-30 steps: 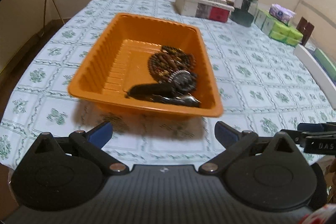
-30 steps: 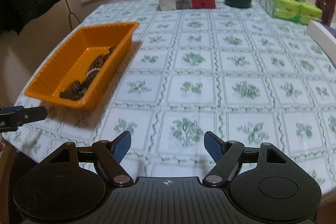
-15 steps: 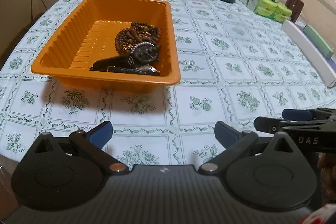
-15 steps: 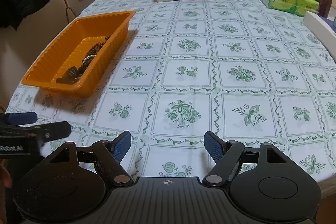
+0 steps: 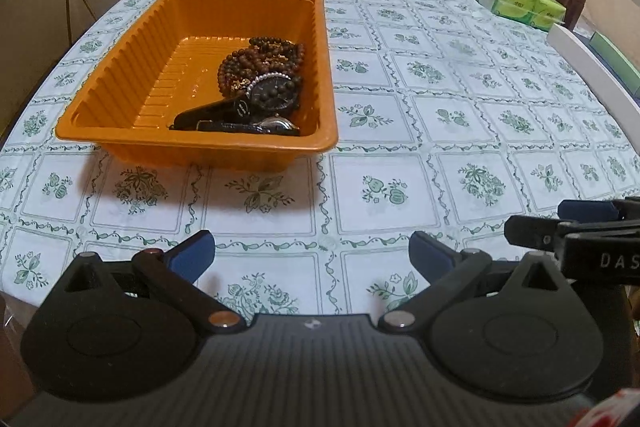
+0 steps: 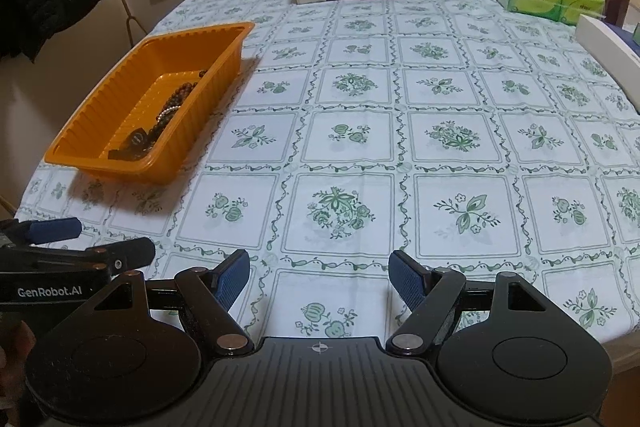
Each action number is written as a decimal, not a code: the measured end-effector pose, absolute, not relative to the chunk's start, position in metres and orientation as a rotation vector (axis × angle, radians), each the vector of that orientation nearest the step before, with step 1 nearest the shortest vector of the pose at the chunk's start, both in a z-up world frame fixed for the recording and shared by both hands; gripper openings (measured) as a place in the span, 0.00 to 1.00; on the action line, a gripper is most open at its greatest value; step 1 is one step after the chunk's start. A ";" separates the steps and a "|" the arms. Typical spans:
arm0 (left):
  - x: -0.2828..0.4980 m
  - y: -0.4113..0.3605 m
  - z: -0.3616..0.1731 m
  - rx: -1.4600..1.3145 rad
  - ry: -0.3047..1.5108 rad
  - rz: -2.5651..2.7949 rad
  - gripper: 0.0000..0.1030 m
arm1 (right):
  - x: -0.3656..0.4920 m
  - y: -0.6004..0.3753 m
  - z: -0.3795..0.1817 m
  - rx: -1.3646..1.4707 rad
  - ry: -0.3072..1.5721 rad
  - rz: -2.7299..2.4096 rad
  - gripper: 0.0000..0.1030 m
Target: Organize jewelry
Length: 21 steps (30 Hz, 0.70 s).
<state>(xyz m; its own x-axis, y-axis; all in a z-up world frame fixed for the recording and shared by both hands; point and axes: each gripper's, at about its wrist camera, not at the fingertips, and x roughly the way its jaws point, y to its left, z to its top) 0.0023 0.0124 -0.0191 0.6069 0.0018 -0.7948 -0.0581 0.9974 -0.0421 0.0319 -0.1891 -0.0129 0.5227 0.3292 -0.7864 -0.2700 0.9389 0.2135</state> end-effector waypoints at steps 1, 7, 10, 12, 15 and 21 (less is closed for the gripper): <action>0.002 0.012 -0.020 -0.064 0.918 0.036 1.00 | 0.032 -0.189 -0.013 0.067 0.956 0.359 0.74; 0.002 0.012 -0.020 -0.064 0.921 0.033 1.00 | 0.030 -0.187 -0.013 0.060 0.957 0.362 0.74; 0.001 0.011 -0.020 -0.063 0.922 0.032 1.00 | 0.030 -0.187 -0.012 0.055 0.955 0.362 0.74; 0.001 0.012 -0.020 -0.064 0.921 0.033 1.00 | 0.029 -0.187 -0.012 0.053 0.954 0.362 0.74; 0.001 0.012 -0.019 -0.064 0.921 0.034 1.00 | 0.030 -0.186 -0.012 0.052 0.956 0.363 0.74; 0.001 0.010 -0.019 -0.056 0.919 0.029 1.00 | 0.030 -0.186 -0.013 0.050 0.958 0.365 0.74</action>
<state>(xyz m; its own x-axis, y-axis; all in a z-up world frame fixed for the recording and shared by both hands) 0.0010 0.0103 -0.0189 0.6066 0.0012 -0.7950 -0.0487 0.9982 -0.0356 0.0298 -0.1859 -0.0131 0.5194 0.3265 -0.7897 -0.2823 0.9378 0.2021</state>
